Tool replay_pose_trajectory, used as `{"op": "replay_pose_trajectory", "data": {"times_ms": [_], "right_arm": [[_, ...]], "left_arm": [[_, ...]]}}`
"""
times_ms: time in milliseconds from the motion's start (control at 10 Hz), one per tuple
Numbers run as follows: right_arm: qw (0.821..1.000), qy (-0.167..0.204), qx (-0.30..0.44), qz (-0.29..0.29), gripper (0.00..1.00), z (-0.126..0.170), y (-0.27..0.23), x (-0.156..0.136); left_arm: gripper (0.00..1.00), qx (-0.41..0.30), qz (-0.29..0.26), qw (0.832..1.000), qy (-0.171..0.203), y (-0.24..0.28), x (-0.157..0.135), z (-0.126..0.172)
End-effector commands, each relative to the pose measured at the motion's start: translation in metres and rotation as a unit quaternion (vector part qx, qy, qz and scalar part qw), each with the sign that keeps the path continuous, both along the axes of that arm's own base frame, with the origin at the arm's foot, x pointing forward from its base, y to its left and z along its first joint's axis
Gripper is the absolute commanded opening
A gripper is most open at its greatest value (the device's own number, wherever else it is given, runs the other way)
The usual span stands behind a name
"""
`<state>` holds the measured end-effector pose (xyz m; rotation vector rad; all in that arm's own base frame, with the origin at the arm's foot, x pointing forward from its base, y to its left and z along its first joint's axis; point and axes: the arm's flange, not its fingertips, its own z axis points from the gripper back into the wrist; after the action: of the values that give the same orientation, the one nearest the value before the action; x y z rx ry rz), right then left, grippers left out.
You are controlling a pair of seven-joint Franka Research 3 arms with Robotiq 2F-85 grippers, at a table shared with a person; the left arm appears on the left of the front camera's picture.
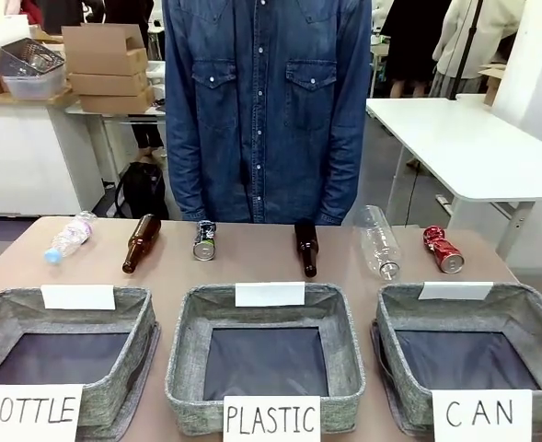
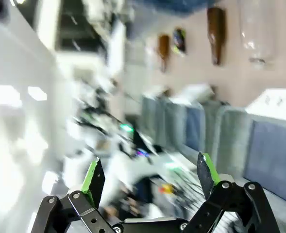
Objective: Sort the can waste into the basket.
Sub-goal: Pick up the can waste from the table and place it in the right Fabric basket.
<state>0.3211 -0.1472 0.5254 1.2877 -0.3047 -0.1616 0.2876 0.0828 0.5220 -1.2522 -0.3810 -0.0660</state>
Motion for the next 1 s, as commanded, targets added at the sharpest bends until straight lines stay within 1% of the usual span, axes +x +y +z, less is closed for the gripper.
{"op": "replay_pose_trajectory", "data": {"times_ms": [0,100,200,500,600,700,800,900], "right_arm": [[0.991,-0.009,0.071,-0.117,1.00,0.009,0.019,0.005],[0.988,-0.007,-0.032,-0.150,1.00,0.009,0.030,0.000],[0.997,0.009,0.049,-0.052,1.00,-0.001,-0.007,0.010],[0.997,0.009,0.049,-0.052,1.00,-0.001,-0.007,0.010],[0.996,0.018,0.048,-0.070,1.00,-0.002,0.000,0.007],[0.996,0.007,-0.057,-0.069,1.00,0.011,0.020,0.035],[0.982,0.016,-0.170,-0.078,1.00,0.017,0.043,0.064],[0.947,0.024,-0.319,-0.016,1.00,0.008,0.068,0.092]], "left_arm": [[1.00,-0.105,0.056,0.990,0.079,-0.032,0.020,-0.045],[1.00,-0.111,0.109,0.985,0.071,-0.032,0.026,-0.053],[1.00,-0.060,0.034,0.997,0.042,0.005,0.014,-0.022],[1.00,-0.060,0.034,0.997,0.042,0.005,0.014,-0.022],[1.00,-0.060,0.034,0.997,0.042,0.005,0.014,-0.022],[1.00,-0.060,0.034,0.997,0.042,0.005,0.014,-0.022],[1.00,-0.060,0.034,0.997,0.042,0.005,0.014,-0.022],[1.00,-0.060,0.034,0.997,0.042,0.005,0.014,-0.022]]}}
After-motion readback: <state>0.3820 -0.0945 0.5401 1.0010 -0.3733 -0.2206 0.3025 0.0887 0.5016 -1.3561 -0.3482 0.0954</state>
